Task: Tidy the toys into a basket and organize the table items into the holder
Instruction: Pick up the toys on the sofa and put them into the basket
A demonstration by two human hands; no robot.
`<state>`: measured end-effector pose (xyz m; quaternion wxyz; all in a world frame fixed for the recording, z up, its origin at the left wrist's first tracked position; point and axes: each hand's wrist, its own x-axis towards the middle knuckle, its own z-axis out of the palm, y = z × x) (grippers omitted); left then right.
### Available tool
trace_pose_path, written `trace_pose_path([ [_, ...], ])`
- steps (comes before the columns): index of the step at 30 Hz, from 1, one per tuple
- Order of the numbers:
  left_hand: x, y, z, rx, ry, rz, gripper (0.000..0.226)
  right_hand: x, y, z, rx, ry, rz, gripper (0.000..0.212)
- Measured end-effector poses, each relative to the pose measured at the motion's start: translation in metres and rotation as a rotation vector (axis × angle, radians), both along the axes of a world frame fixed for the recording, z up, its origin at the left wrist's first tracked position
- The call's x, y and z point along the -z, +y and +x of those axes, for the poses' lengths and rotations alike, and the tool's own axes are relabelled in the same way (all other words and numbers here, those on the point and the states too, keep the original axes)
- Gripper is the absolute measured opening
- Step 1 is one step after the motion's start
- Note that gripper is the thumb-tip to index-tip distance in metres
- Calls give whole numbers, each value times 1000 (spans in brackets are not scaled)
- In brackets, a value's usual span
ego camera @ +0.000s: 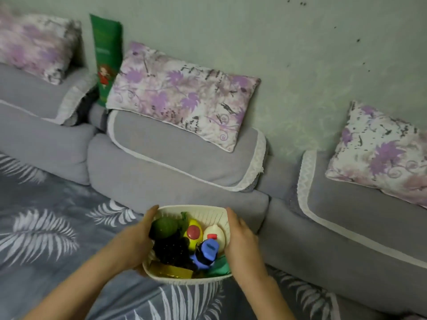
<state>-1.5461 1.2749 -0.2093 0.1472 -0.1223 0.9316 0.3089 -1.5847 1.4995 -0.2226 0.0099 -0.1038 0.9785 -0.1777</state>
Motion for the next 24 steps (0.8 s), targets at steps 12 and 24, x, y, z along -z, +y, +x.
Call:
trace_pose_path([
  [12, -18, -179, 65, -277, 336, -414, 63, -40, -195, 30, -101, 56, -60, 27],
  [24, -38, -312, 9, -96, 378, -382, 65, -49, -320, 9, 45, 59, -33, 25],
])
